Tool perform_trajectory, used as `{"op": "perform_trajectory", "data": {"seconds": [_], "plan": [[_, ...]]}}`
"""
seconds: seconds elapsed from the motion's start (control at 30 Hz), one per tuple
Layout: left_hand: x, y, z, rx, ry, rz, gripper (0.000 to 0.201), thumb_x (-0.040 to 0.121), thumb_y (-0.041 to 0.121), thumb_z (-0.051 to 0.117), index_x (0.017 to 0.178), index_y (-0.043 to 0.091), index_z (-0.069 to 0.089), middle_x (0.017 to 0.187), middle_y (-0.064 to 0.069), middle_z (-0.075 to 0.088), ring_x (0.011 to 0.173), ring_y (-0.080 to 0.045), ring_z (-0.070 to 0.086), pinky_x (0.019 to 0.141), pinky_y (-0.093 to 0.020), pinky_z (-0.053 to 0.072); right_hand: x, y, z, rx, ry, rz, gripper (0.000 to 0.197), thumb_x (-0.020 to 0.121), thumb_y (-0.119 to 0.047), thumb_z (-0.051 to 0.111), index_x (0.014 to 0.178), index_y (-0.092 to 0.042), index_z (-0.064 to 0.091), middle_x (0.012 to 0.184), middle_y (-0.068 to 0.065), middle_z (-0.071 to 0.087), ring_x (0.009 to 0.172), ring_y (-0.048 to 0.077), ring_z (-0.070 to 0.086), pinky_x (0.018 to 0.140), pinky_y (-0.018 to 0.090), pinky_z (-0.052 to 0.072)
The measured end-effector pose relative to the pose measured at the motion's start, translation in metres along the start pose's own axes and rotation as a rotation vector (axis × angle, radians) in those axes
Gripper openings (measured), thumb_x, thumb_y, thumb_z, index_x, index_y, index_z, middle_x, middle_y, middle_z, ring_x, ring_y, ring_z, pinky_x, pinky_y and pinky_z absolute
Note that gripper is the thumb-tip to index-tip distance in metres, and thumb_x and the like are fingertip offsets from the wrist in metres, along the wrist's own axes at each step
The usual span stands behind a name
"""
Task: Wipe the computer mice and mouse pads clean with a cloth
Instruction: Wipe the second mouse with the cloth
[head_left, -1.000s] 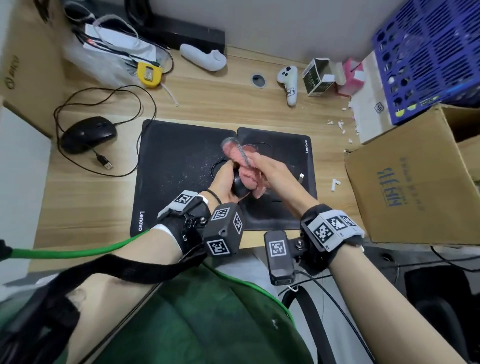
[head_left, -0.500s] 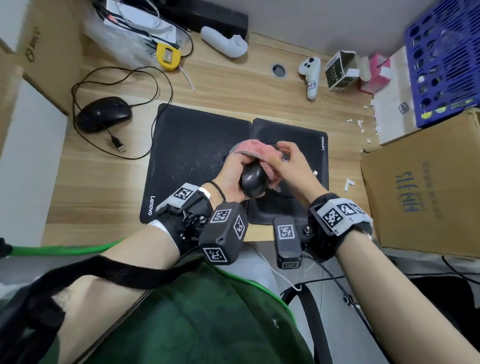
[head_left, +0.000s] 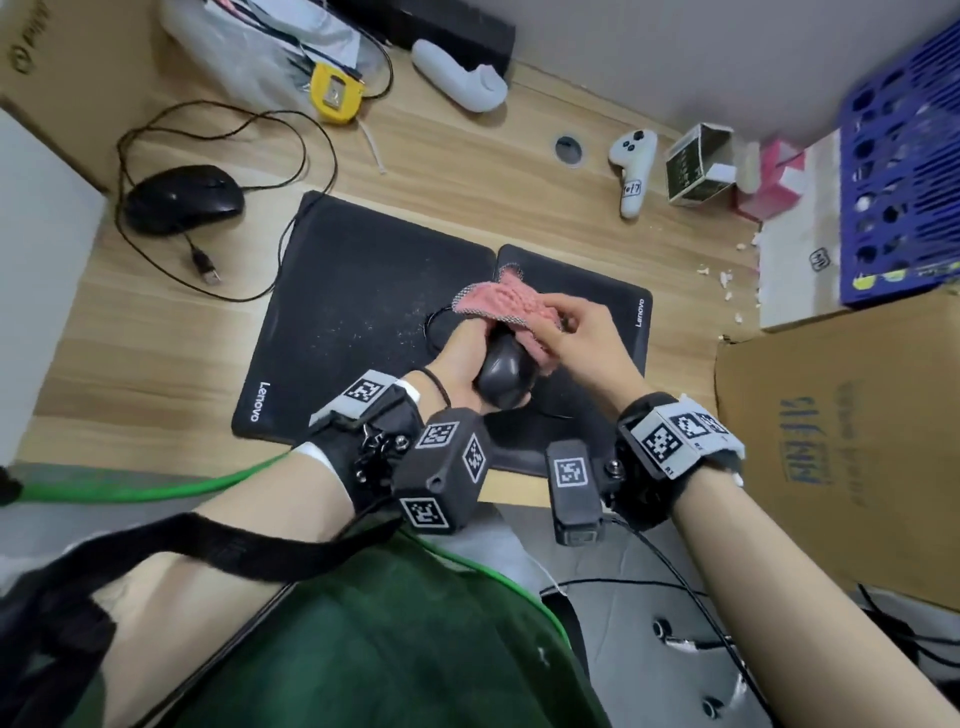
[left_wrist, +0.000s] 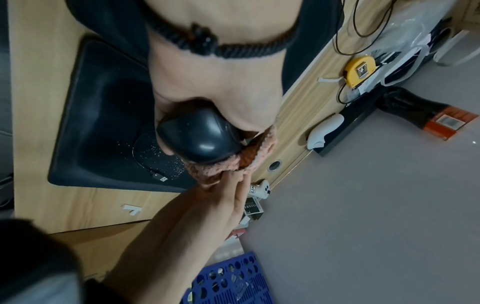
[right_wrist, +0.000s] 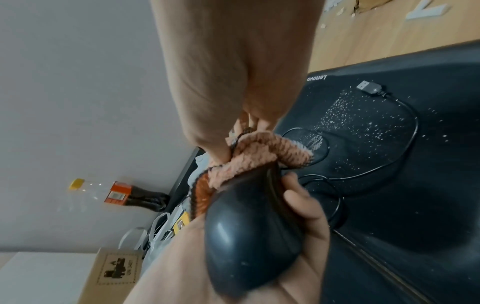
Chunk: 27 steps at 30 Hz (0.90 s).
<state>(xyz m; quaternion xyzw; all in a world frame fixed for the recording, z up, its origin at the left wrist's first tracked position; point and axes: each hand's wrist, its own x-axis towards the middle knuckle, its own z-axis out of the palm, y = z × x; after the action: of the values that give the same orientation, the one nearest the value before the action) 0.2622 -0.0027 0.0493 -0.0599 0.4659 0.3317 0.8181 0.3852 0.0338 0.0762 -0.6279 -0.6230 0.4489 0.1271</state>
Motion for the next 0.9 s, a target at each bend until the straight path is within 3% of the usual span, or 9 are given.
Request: {"op": "perform_trajectory", "data": {"seconds": [0.1, 0.2, 0.27, 0.37, 0.47, 0.53, 0.67, 0.8, 0.9], "plan": [[0.012, 0.000, 0.008, -0.086, 0.069, 0.039, 0.039, 0.098, 0.045, 0.033, 0.086, 0.016, 0.056, 0.077, -0.005, 0.061, 0.069, -0.020, 0.057, 0.066, -0.028, 0.047, 0.010, 0.007, -0.003, -0.028, -0.055, -0.025, 0.024, 0.084, -0.026, 0.066, 0.107, -0.022, 0.071, 0.107, 0.000, 0.069, 0.102, 0.019, 0.063, 0.094, 0.045, 0.050], [0.026, 0.000, 0.017, -0.117, 0.084, 0.079, 0.053, 0.101, 0.050, 0.016, 0.085, 0.016, 0.053, 0.085, -0.006, 0.058, 0.076, -0.022, 0.054, 0.078, -0.036, 0.045, 0.006, 0.013, -0.012, -0.034, -0.177, -0.088, 0.023, 0.084, -0.025, 0.070, 0.107, -0.022, 0.070, 0.112, -0.002, 0.063, 0.105, 0.014, 0.059, 0.098, 0.030, 0.044], [0.032, -0.003, 0.033, -0.116, 0.125, 0.018, 0.060, 0.096, 0.060, 0.023, 0.087, 0.012, 0.058, 0.080, -0.010, 0.064, 0.074, -0.026, 0.057, 0.072, -0.034, 0.046, 0.008, 0.023, -0.031, -0.024, -0.230, -0.099, 0.020, 0.086, -0.023, 0.069, 0.106, -0.021, 0.069, 0.113, 0.000, 0.063, 0.101, 0.013, 0.060, 0.092, 0.027, 0.047], [0.037, -0.017, 0.064, -0.056, 0.100, -0.051, 0.040, 0.094, 0.052, 0.039, 0.094, 0.017, 0.058, 0.081, -0.006, 0.063, 0.064, -0.023, 0.061, 0.058, -0.026, 0.052, 0.023, 0.048, -0.068, -0.016, -0.173, -0.023, 0.018, 0.090, -0.020, 0.064, 0.107, -0.020, 0.068, 0.111, 0.005, 0.066, 0.085, 0.021, 0.064, 0.069, 0.026, 0.054], [0.043, -0.022, 0.095, -0.069, 0.073, -0.049, 0.031, 0.096, 0.040, 0.040, 0.089, 0.015, 0.057, 0.075, -0.007, 0.062, 0.060, -0.022, 0.062, 0.050, -0.023, 0.053, 0.038, 0.067, -0.084, -0.052, -0.055, -0.008, 0.023, 0.090, -0.022, 0.061, 0.112, -0.018, 0.068, 0.114, 0.001, 0.064, 0.108, 0.021, 0.060, 0.094, 0.035, 0.048], [0.050, -0.018, 0.107, -0.122, 0.087, -0.011, 0.037, 0.097, 0.041, 0.037, 0.084, 0.013, 0.058, 0.069, -0.008, 0.065, 0.054, -0.022, 0.065, 0.049, -0.025, 0.055, 0.037, 0.068, -0.085, -0.012, -0.051, -0.052, 0.025, 0.089, -0.019, 0.063, 0.114, -0.016, 0.066, 0.111, -0.002, 0.059, 0.110, 0.015, 0.055, 0.098, 0.028, 0.040], [0.066, -0.012, 0.114, -0.034, 0.119, 0.052, 0.034, 0.104, 0.035, 0.026, 0.091, 0.016, 0.052, 0.089, -0.006, 0.057, 0.086, -0.024, 0.055, 0.062, -0.024, 0.050, 0.029, 0.076, -0.101, 0.014, -0.251, -0.166, 0.027, 0.084, -0.014, 0.070, 0.111, -0.014, 0.067, 0.120, -0.005, 0.057, 0.111, 0.006, 0.053, 0.100, 0.017, 0.036], [0.064, -0.016, 0.140, 0.062, 0.024, -0.011, 0.041, 0.099, 0.043, 0.034, 0.097, 0.009, 0.058, 0.080, -0.009, 0.061, 0.062, -0.023, 0.061, 0.048, -0.022, 0.051, 0.043, 0.099, -0.136, 0.283, -0.115, 0.006, 0.026, 0.087, -0.012, 0.067, 0.113, -0.012, 0.066, 0.114, 0.007, 0.066, 0.096, 0.015, 0.062, 0.090, 0.034, 0.048], [0.068, -0.014, 0.147, 0.135, 0.032, -0.020, 0.035, 0.097, 0.042, 0.037, 0.106, 0.013, 0.053, 0.084, -0.010, 0.057, 0.064, -0.025, 0.056, 0.050, -0.023, 0.051, 0.060, 0.098, -0.143, 0.317, -0.047, 0.016, 0.030, 0.088, -0.016, 0.067, 0.117, -0.011, 0.065, 0.112, 0.004, 0.067, 0.097, 0.012, 0.061, 0.093, 0.033, 0.049]]}}
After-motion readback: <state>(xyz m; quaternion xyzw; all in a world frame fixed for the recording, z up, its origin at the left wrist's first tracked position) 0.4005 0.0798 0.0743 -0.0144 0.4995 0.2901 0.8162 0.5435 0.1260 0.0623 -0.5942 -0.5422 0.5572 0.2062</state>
